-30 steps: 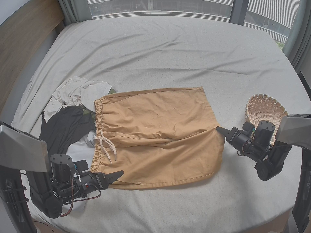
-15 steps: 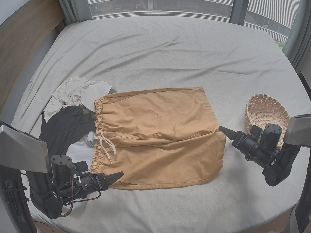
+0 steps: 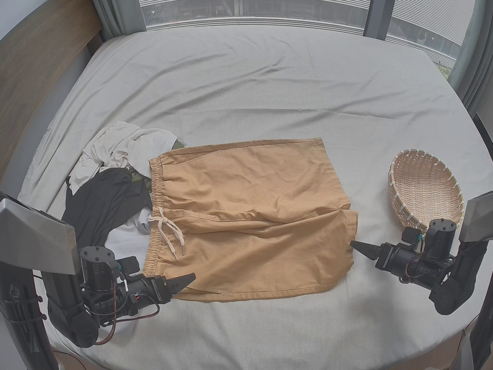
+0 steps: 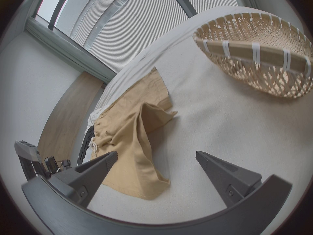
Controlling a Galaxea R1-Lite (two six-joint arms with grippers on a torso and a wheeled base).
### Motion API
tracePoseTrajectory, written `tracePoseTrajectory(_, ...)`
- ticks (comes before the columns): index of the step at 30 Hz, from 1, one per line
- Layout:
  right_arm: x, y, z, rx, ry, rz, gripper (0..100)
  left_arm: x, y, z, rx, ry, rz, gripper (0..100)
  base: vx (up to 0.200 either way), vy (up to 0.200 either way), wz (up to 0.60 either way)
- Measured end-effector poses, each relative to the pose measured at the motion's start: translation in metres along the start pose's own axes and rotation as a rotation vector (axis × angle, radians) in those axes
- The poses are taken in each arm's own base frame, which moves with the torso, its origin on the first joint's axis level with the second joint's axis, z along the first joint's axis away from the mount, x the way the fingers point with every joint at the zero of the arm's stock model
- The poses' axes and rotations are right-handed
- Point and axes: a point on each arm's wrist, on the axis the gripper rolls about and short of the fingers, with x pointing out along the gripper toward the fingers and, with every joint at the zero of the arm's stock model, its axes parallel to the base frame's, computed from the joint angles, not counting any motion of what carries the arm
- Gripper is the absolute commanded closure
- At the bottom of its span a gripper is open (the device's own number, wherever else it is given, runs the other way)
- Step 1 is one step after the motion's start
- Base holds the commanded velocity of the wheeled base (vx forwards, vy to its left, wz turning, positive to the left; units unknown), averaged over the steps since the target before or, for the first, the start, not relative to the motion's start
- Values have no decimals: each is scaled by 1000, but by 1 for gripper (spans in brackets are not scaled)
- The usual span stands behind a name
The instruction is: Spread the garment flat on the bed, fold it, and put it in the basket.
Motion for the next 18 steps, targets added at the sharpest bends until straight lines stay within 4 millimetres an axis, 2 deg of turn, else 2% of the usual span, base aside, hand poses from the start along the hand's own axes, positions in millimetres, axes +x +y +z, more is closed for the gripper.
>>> tracePoseTrajectory(8,23,-1,-15,-20,62,26,0,0,0,1,-1,-5,1,0,0,0,0)
tracePoseTrajectory(18,38,20,-32,-47,123,102,0,-2,2,2,-4,-8,7,0,0,0,0)
